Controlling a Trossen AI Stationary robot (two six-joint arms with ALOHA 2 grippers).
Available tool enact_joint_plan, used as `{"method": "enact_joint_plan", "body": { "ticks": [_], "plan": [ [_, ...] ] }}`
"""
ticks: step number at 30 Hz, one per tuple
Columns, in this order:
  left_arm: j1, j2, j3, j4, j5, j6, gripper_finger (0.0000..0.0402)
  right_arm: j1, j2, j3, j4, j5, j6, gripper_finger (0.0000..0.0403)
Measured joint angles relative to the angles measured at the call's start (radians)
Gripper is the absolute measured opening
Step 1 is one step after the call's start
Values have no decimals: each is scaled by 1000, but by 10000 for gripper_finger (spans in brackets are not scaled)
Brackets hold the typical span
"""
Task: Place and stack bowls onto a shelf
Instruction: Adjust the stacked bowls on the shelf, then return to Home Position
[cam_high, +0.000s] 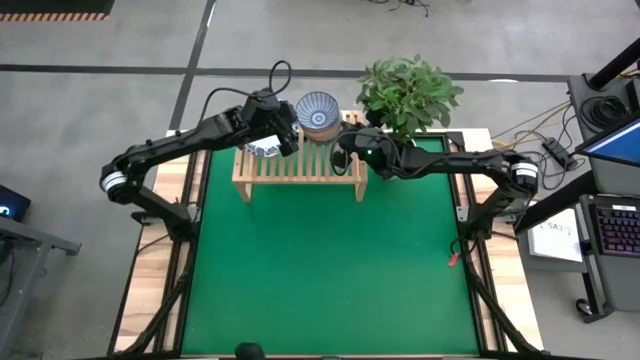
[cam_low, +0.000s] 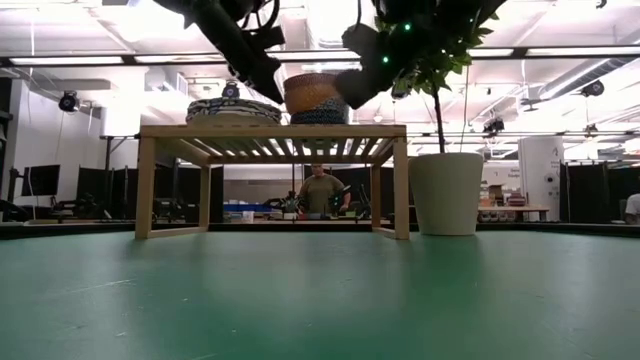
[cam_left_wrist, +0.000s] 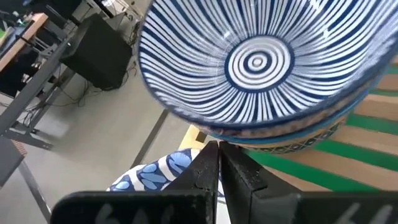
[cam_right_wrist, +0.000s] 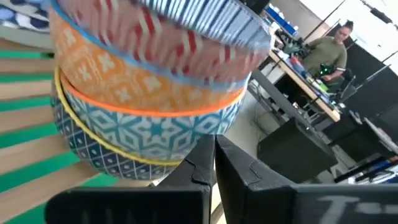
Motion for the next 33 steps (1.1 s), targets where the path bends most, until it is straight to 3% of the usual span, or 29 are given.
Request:
{"method": "enact_joint_plan", "body": {
  "ticks": [12, 23, 30, 33],
  "plan": [
    [-6, 8, 0, 9, 91, -16, 0, 30, 40, 2, -17, -36, 3, 9],
    [-8, -7, 0, -43, 86, -24, 0, 68, 23, 2, -36, -20, -4, 9],
    [-13, -87, 0, -134, 83, -67, 0, 133, -58, 3, -188, -20, 51, 9],
    [-22, -138, 0, -169, 151, -100, 0, 183, -108, -9, -252, -28, 95, 9]
  ]
}}
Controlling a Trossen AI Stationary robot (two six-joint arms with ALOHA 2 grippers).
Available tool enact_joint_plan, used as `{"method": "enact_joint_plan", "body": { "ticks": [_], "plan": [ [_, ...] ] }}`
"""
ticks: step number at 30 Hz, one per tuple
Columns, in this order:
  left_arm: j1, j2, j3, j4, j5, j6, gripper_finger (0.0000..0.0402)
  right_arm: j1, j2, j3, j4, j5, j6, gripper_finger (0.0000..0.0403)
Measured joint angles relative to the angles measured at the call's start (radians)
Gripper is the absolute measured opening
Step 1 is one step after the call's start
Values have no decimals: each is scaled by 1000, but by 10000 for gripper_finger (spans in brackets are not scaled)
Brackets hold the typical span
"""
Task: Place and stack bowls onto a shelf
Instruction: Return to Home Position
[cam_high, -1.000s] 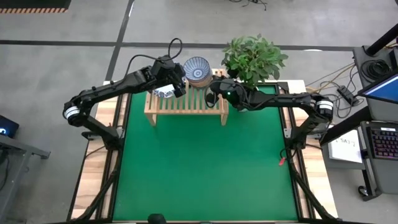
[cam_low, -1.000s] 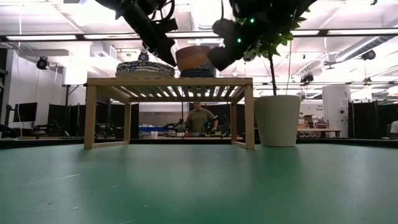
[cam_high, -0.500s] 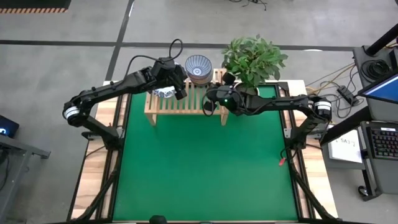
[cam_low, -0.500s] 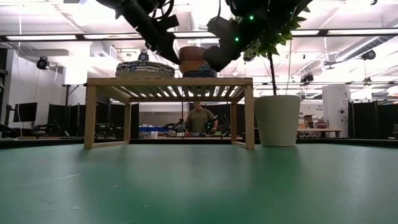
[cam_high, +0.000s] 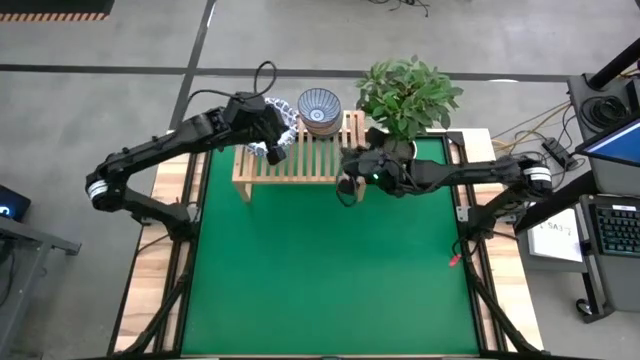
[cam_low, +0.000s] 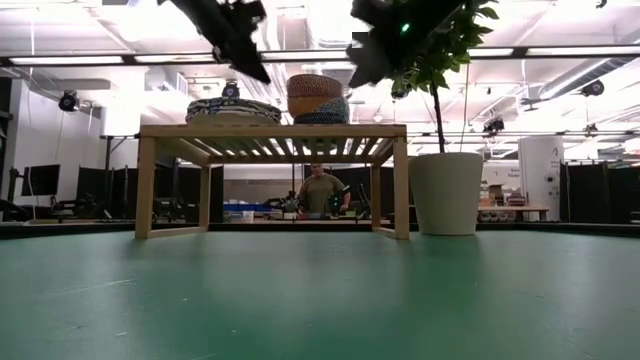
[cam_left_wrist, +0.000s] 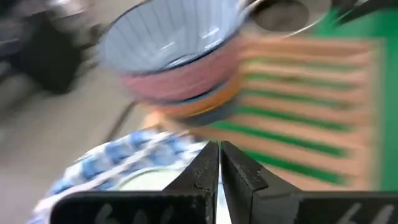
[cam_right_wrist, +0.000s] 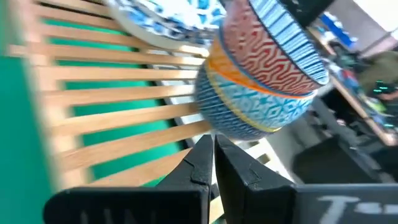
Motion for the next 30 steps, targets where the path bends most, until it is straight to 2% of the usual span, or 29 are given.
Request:
{"method": "enact_joint_plan", "body": {
  "ticks": [2, 6, 8, 11, 15, 17, 23, 30],
  "plan": [
    [-6, -38, -6, -10, 137, -27, 0, 34, -38, -23, -33, -20, 29, 9],
    [-38, -119, -70, 9, 548, -49, 0, 82, -129, -130, -11, -156, 79, 9],
    [-74, -168, -139, 51, 647, -54, 0, 96, -190, -205, 20, -216, 103, 9],
    [-136, -271, -281, 123, 638, -75, 0, 102, -295, -327, 72, -286, 134, 9],
    [-208, -434, -480, 241, 630, -128, 0, 101, -449, -504, 198, -441, 160, 9],
    [-231, -522, -562, 291, 634, -136, 0, 102, -524, -577, 252, -478, 166, 9],
    [-239, -775, -769, 417, 630, -173, 0, 101, -737, -749, 313, -490, 177, 9],
    [-239, -991, -933, 537, 629, -197, 0, 101, -936, -926, 408, -497, 204, 9]
  ]
}}
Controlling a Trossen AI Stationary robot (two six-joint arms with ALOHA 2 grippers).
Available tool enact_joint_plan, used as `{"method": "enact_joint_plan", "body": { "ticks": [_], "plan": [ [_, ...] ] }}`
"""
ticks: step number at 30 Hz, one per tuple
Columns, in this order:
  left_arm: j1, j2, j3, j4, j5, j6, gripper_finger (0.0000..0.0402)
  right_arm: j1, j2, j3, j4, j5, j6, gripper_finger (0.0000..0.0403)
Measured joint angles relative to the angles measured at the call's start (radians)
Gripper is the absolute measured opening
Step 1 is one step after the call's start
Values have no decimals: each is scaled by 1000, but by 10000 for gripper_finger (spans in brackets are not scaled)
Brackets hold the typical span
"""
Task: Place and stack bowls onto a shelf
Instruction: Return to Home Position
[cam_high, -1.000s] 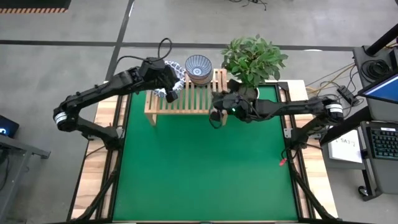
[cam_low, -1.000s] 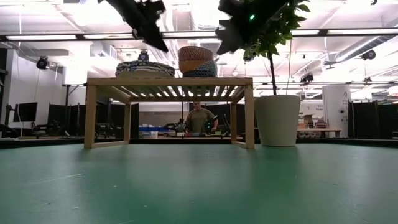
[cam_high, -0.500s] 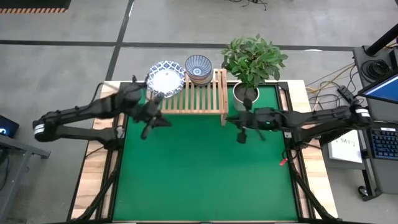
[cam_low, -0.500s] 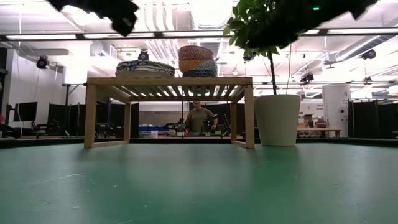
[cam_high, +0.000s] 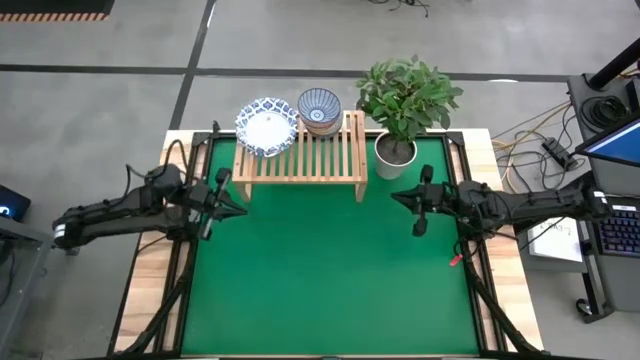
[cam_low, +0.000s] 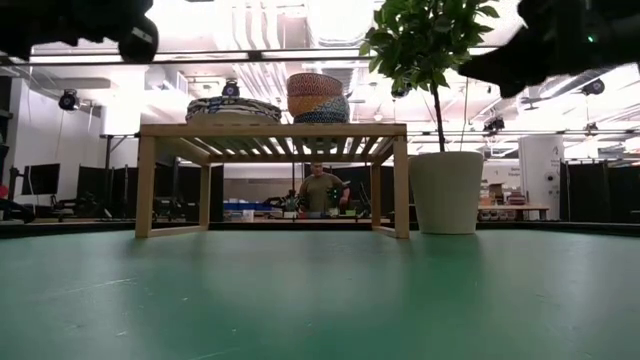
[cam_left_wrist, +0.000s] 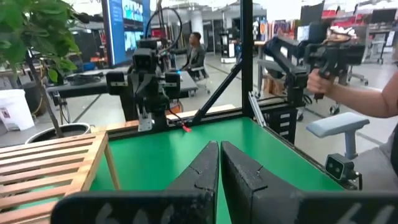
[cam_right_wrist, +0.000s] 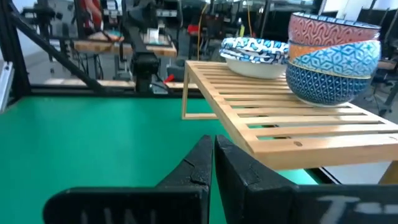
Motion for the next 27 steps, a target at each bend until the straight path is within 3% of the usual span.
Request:
{"method": "enact_joint_plan", "body": {
  "ticks": [16, 21, 27],
  "plan": [
    [1, -338, -246, 60, -2, -91, 0, 0, -327, -237, 40, -7, -13, 9],
    [0, -330, -291, 134, 24, -113, 0, 0, -399, -236, 26, -129, -35, 9],
    [1, -338, -272, 83, 35, -72, 0, 0, -478, -237, 3, -158, -48, 9]
  ]
}}
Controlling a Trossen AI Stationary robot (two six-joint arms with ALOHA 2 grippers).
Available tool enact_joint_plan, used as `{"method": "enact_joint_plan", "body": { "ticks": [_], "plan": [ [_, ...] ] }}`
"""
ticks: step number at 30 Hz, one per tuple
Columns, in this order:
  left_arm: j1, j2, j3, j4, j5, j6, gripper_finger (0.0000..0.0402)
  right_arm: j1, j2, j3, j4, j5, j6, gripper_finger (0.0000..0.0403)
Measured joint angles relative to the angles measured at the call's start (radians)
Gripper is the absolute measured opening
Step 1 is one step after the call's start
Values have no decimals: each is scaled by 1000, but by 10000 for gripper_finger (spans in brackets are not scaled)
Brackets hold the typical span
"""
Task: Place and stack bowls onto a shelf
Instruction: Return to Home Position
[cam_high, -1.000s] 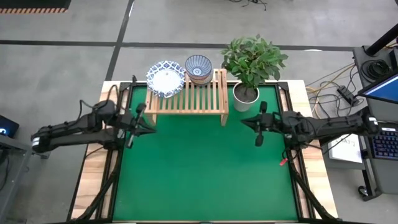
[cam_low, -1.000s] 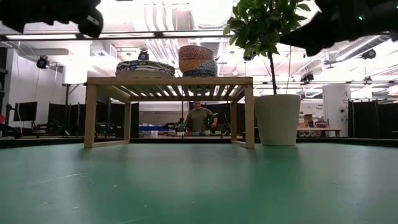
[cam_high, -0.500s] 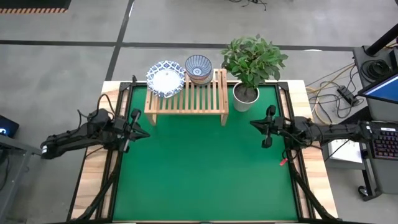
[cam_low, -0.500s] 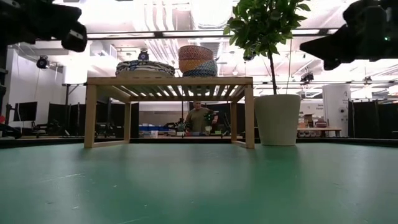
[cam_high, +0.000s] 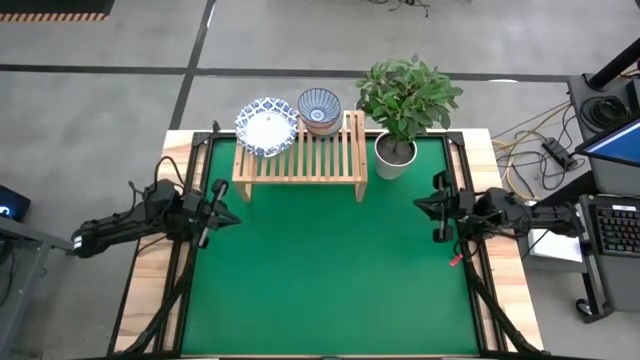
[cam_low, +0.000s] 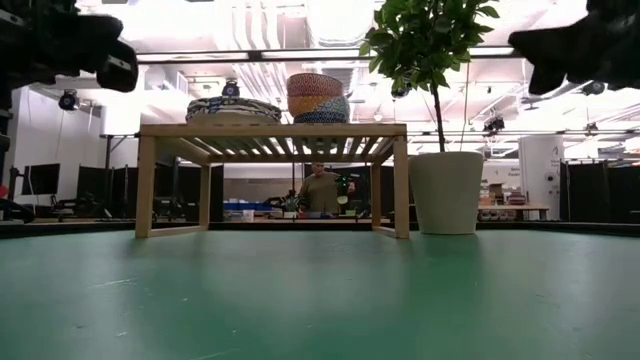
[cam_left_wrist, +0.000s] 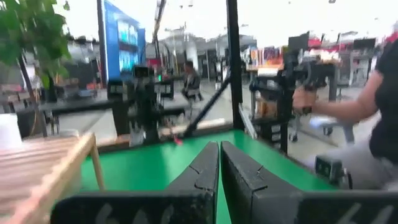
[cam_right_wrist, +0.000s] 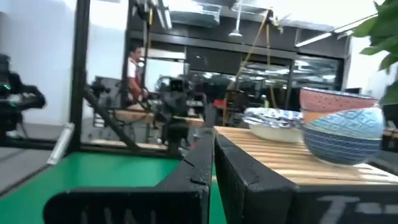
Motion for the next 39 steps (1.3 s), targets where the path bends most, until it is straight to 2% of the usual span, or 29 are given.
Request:
{"method": "enact_joint_plan", "body": {
  "ticks": [4, 8, 12, 17, 39],
  "plan": [
    [0, 2, -25, -32, -39, -20, 0, 0, 10, 0, -5, -64, 43, 9],
    [0, 1, -58, -92, -131, -176, 0, 0, 19, 0, -83, -69, 123, 9],
    [0, 36, -61, -94, -272, -344, 0, 0, 20, 0, -250, -65, 157, 9],
    [0, 72, -59, -109, -406, -319, 0, 0, 52, 9, -264, -58, 160, 9],
    [0, 151, -60, -102, -420, -293, 0, 0, 60, 13, -273, -50, 145, 9]
  ]
}}
